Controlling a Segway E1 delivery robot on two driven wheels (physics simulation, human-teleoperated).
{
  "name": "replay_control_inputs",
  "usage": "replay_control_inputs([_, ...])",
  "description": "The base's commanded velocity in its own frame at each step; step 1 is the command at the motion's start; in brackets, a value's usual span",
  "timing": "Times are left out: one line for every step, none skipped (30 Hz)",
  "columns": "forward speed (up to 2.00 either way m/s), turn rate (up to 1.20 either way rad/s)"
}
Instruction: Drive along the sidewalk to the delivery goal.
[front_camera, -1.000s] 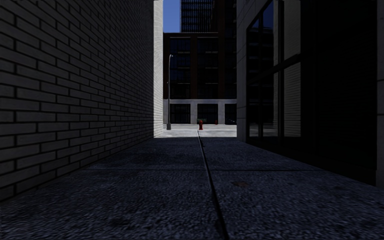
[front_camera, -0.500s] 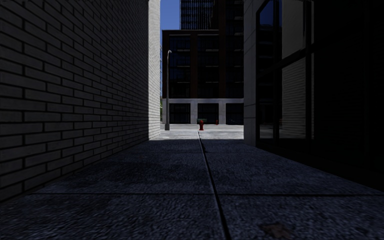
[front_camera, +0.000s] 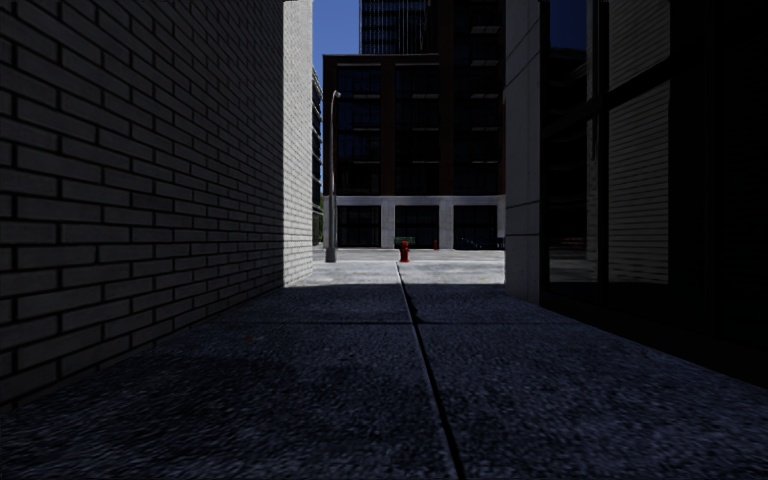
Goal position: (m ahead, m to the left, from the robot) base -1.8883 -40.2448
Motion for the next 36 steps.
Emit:
replay_control_inputs([2.00,0.00])
replay_control_inputs([2.00,0.00])
replay_control_inputs([2.00,0.00])
replay_control_inputs([2.00,0.00])
replay_control_inputs([2.00,0.00])
replay_control_inputs([2.00,0.00])
replay_control_inputs([2.00,0.00])
replay_control_inputs([2.00,0.00])
replay_control_inputs([2.00,0.00])
replay_control_inputs([2.00,0.00])
replay_control_inputs([2.00,0.00])
replay_control_inputs([2.00,0.00])
replay_control_inputs([2.00,0.00])
replay_control_inputs([2.00,0.00])
replay_control_inputs([2.00,0.00])
replay_control_inputs([2.00,0.00])
replay_control_inputs([2.00,0.00])
replay_control_inputs([2.00,0.00])
replay_control_inputs([2.00,0.00])
replay_control_inputs([2.00,0.00])
replay_control_inputs([2.00,0.00])
replay_control_inputs([2.00,0.00])
replay_control_inputs([2.00,0.00])
replay_control_inputs([2.00,0.00])
replay_control_inputs([2.00,0.00])
replay_control_inputs([2.00,0.00])
replay_control_inputs([2.00,0.00])
replay_control_inputs([2.00,0.00])
replay_control_inputs([2.00,0.00])
replay_control_inputs([2.00,0.00])
replay_control_inputs([2.00,0.00])
replay_control_inputs([2.00,0.00])
replay_control_inputs([2.00,0.00])
replay_control_inputs([2.00,0.00])
replay_control_inputs([2.00,0.00])
replay_control_inputs([2.00,0.00])
